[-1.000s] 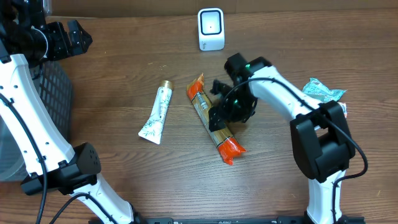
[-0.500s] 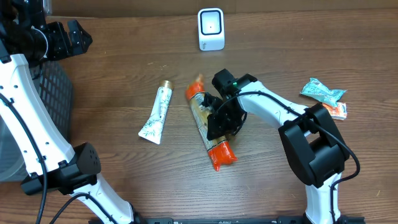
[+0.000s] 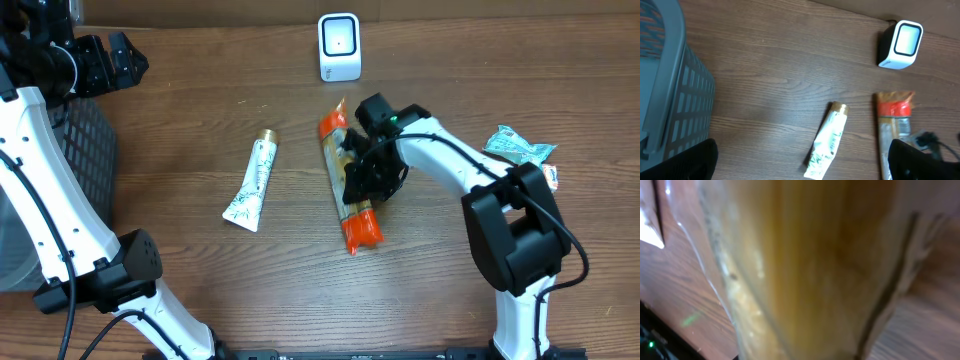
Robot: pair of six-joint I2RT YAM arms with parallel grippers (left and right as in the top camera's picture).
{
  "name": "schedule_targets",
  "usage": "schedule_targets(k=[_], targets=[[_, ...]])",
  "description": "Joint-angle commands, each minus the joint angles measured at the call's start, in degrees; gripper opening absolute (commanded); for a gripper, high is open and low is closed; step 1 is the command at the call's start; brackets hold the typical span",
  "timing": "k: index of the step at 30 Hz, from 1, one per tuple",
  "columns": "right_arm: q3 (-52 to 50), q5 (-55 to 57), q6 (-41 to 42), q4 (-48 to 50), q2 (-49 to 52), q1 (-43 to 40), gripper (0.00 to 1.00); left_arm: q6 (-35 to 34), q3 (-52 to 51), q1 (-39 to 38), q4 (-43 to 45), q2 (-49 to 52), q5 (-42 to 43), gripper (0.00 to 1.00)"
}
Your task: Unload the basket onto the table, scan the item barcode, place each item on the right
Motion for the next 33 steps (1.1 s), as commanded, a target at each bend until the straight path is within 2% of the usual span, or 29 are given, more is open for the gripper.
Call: schedule_targets(k=[1,4,13,22,26,31,33], targets=[[4.98,-1.44,-0.44,1.75,-10.58,-0.11,0.04,1.11,0.09,-0.39,-0.09,0.13,0.46,1.0],[4.98,-1.46,-3.26,2.49,-14.95,-0.02,0.04,1.11,0.09,-0.39,-0.09,0.13,0.46,0.99],[4.98,-5.2,-3.41,2.71,-27.36,0.07,0.04,1.11,0.09,-0.39,-0.09,0.13,0.46,1.0],[4.94,-2.32,-1.62,2.91,-31.76,0.07,0.04,1.11,0.09,-0.39,-0.09,0.13,0.46,1.0],[4.94,12.55,0.74,5.2,-29.68,0.96,0.03,1.11,0.09,-0.39,-0.09,0.13,0.46,1.0],[4.9,44.44,0.26,13.99,-23.19,3.85,0.04,1.11,0.09,-0.39,-0.09,0.13,0.46,1.0],[4.9,56.52,-2.43,19.89,-19.12,4.22,0.04,1.11,0.09,-0.39,-0.09,0.13,0.46,0.99]])
